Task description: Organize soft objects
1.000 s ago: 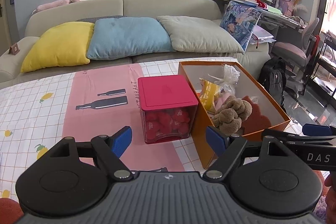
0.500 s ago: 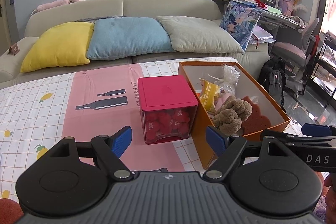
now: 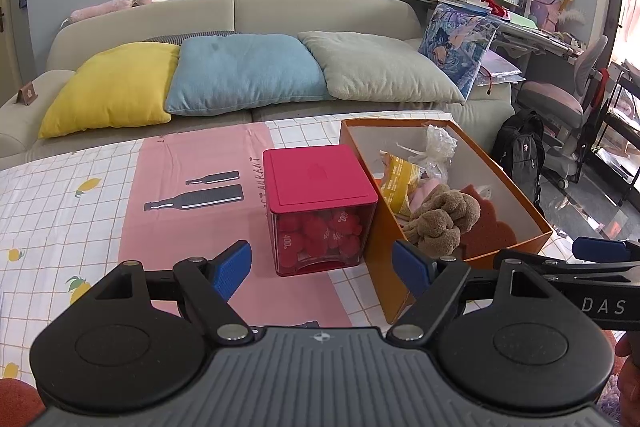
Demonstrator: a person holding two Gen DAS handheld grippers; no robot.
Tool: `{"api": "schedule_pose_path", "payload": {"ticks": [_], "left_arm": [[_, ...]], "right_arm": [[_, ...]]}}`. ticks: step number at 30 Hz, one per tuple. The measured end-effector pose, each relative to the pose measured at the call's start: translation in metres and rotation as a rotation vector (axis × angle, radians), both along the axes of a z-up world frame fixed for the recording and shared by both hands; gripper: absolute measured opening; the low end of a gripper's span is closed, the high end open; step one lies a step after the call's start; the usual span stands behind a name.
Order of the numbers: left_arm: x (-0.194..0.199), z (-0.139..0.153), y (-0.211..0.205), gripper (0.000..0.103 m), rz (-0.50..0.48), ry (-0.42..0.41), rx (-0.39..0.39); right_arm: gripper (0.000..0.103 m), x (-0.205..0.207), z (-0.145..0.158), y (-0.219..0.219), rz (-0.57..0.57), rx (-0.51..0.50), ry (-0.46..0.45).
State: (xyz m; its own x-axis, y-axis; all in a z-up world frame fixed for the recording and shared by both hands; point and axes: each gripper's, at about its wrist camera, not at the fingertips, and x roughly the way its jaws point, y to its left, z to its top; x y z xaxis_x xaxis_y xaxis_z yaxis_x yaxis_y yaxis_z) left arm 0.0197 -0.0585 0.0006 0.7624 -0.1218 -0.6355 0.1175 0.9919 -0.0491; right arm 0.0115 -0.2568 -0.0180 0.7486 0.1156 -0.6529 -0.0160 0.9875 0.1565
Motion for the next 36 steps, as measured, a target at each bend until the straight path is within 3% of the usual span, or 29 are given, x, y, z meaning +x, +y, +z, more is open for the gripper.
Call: {"api": "schedule_pose_path", "payload": {"ticks": [36], "left_arm": [[0.0017,0.0061,0.0046,0.094,0.006,-0.005,-0.012]], "right_arm": [[0.1,0.0019,-0.0033,0.0025,0.017,-0.002,0.001]]}}
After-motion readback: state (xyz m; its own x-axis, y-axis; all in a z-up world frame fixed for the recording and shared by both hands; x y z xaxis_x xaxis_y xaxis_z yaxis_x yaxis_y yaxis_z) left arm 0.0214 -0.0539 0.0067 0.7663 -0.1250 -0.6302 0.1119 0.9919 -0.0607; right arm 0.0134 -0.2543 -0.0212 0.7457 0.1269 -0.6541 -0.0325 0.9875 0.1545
